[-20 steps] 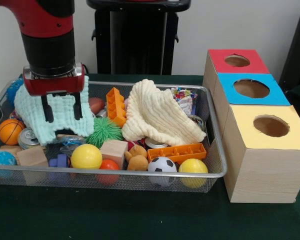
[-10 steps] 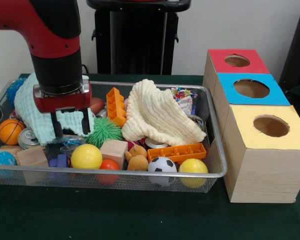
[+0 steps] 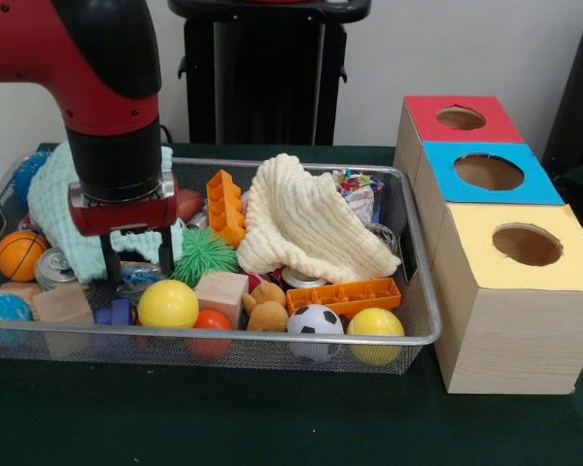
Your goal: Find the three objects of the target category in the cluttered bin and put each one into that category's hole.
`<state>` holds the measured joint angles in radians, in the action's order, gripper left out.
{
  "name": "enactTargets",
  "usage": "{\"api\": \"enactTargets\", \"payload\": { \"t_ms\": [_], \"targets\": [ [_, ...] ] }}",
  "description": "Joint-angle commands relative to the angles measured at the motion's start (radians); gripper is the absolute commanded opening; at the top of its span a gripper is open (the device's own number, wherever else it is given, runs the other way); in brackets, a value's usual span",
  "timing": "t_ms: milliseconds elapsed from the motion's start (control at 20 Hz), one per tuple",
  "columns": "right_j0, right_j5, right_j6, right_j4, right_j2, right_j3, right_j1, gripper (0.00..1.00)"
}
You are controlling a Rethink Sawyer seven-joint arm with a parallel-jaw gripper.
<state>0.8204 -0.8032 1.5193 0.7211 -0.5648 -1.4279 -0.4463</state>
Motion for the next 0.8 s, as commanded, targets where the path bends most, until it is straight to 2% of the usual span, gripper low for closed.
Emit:
{"api": "enactTargets", "payload": {
  "t_ms": [50, 300, 800],
  "targets": [
    [-0.02, 0.009, -0.179, 0.078, 0.01, 0.064, 0.036, 1.0],
    [-0.038, -0.022, -0.183, 0.108, 0.032, 0.075, 0.034, 1.0],
    [-0.053, -0.074, -0.197, 0.112, 0.056, 0.09, 0.053, 1.0]
  ]
}}
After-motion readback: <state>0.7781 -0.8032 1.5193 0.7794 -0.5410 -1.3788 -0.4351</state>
